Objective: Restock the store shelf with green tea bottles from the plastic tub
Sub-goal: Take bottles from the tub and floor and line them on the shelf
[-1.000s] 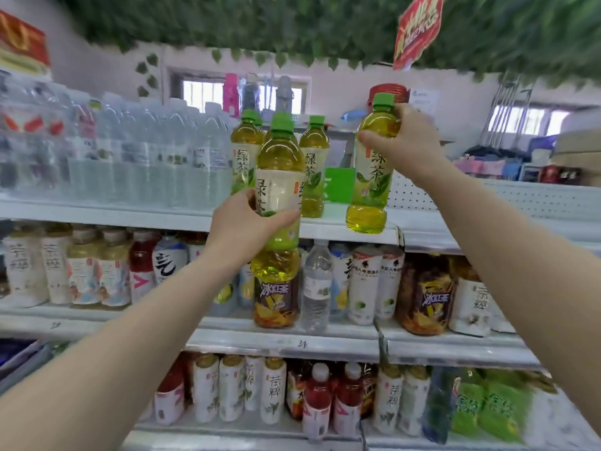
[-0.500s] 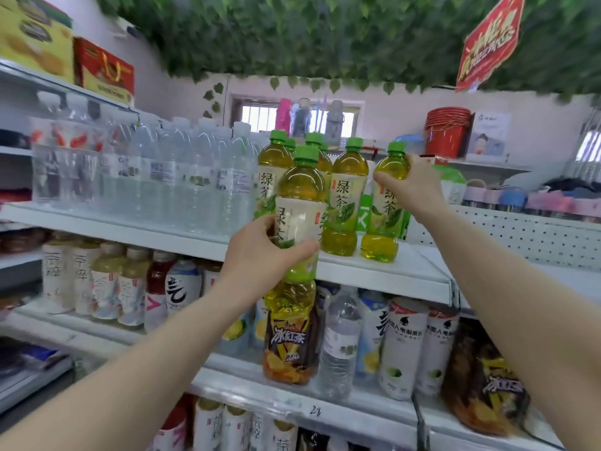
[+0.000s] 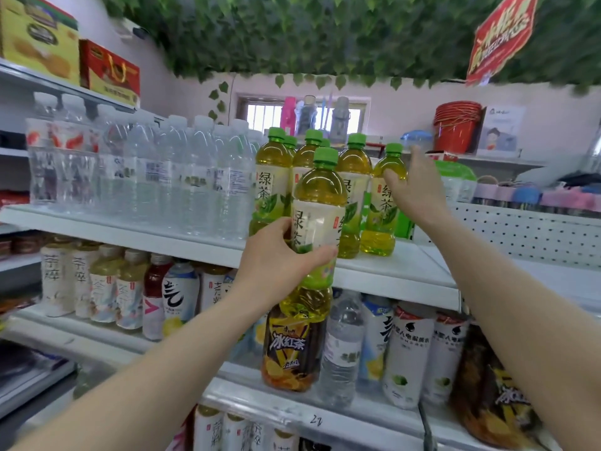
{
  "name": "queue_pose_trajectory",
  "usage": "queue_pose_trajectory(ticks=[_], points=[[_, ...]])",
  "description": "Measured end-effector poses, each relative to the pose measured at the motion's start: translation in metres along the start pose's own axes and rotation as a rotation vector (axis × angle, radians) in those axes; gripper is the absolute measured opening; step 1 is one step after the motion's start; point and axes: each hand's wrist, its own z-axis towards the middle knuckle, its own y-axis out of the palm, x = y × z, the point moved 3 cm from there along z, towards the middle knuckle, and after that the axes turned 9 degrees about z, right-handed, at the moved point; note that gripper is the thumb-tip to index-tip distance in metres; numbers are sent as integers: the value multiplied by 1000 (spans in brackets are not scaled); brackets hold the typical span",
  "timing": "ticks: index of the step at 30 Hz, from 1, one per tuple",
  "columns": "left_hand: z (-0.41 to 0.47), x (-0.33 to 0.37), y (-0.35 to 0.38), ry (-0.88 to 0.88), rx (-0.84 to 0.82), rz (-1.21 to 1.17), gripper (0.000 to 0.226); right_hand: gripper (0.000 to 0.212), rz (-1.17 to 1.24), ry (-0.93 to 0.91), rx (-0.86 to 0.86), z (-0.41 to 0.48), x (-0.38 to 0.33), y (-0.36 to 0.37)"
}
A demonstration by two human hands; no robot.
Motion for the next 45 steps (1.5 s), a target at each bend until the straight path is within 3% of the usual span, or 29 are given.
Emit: queue_pose_trajectory(ticks=[2,4,7,11,14,17,20,23,28,36,40,45], points=[[-3,3,6,7,-5,-6,32,48,118,-97,59,-24,-17,-15],[-5,8,14,14,-15,-14,34,42,263,-126,-47,-56,-41,-24],[-10,20,27,23,-32,-35,36,59,261,-106,-262,-90,-64,-25],[-16,36,41,54,-60,-64,34,68,244,-43,-259,-96,-71,-41],[-15,46,47,85,-36,-28,39,77,100,-52,-309,-91,-76,-57],[-6,59,50,158,-30,10,44,76,47,-50,-333,-79,-83,-72],[13,66,44,250,-23,18,56,66,159,9,-328,-56,-83,-86],[29,53,39,324,-14,174,62,60,212,14,-300,-32,-81,-93],[32,20,53,405,-96,513,61,71,148,-8,-289,-12,-60,-73],[34,1,62,407,-128,583,63,76,267,49,-402,4,-28,-44],[36,-1,64,408,-126,597,63,75,34,-49,-406,7,-36,-40],[36,-2,68,420,-107,653,65,89,-225,-158,-299,4,-39,-33]])
